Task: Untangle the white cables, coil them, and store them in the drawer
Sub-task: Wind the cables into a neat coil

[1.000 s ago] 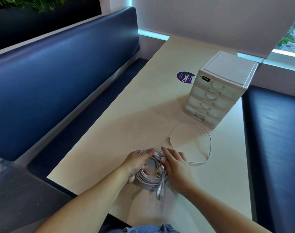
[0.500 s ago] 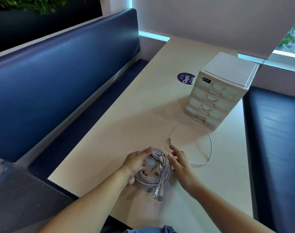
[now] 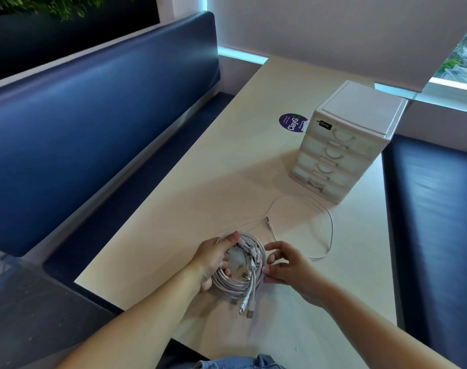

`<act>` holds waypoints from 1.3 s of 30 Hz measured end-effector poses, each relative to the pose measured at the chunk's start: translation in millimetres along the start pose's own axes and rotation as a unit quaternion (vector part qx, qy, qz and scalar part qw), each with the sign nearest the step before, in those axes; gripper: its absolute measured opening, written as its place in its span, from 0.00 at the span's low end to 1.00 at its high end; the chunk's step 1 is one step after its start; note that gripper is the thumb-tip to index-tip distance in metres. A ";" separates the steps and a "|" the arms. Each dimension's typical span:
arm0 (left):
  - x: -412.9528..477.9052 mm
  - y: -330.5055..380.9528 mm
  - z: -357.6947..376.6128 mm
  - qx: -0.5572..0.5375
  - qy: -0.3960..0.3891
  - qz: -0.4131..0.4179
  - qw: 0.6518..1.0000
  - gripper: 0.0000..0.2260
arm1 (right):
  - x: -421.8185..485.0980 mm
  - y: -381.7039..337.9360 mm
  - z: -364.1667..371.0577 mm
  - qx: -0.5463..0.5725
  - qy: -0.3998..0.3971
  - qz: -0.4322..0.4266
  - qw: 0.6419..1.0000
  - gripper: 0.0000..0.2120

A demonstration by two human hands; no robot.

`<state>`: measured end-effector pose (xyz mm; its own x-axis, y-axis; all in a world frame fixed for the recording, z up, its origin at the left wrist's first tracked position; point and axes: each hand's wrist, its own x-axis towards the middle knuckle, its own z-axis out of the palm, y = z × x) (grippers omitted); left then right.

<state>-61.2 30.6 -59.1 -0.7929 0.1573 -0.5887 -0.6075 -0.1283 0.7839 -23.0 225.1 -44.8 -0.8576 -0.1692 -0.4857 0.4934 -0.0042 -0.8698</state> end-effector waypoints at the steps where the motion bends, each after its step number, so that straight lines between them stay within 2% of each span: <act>1: -0.4 0.1 0.4 -0.002 -0.002 0.000 1.000 0.13 | -0.2 -1.1 -0.1 -0.010 -0.007 0.003 1.000 0.19; 5: -4.9 1.7 1.5 -0.006 -0.012 -0.003 1.000 0.12 | 2.1 -20.3 4.1 -0.175 -0.033 -0.001 0.984 0.28; 8: -8.1 3.4 0.9 -0.007 -0.021 -0.008 1.000 0.12 | 13.3 -34.4 13.5 -0.158 -0.028 0.007 0.987 0.33; 11: -10.8 4.2 2.0 -0.002 -0.020 -0.004 1.000 0.10 | 19.3 -34.2 30.6 -0.166 -0.025 -0.028 0.985 0.27; 15: -12.3 4.0 3.0 -0.028 0.001 0.008 1.000 0.10 | 26.1 -14.8 45.7 -0.144 0.052 -0.081 0.985 0.33; 19: -12.9 5.5 1.5 -0.015 0.005 0.014 1.000 0.12 | 27.2 -4.8 55.0 -0.077 0.078 -0.071 0.991 0.23; 24: -14.8 8.1 0.1 -0.029 -0.030 -0.012 0.999 0.12 | 31.6 -1.6 55.3 -0.080 0.065 -0.061 0.993 0.22; 30: -14.1 13.1 -3.2 -0.059 -0.076 -0.065 0.993 0.24 | 37.0 7.3 47.5 -0.082 0.075 -0.065 0.992 0.12; 33: -18.8 23.5 -8.2 -0.070 -0.115 -0.082 0.987 0.27 | 37.2 6.0 43.5 -0.047 0.087 -0.083 0.992 0.10; 36: -19.3 25.4 -13.3 -0.067 -0.103 -0.085 0.989 0.27 | 36.7 -2.8 39.7 -0.014 0.094 -0.107 0.990 0.09; 39: -22.2 20.0 -11.7 -0.116 -0.080 -0.071 0.987 0.29 | 36.9 -10.1 36.3 0.002 0.125 -0.124 0.984 0.05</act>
<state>-56.4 13.1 -32.6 -0.6920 0.3400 -0.6369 -0.7218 -0.3123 0.6176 -54.3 183.2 -50.8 -0.9604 0.0847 -0.2655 0.2649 -0.0189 -0.9641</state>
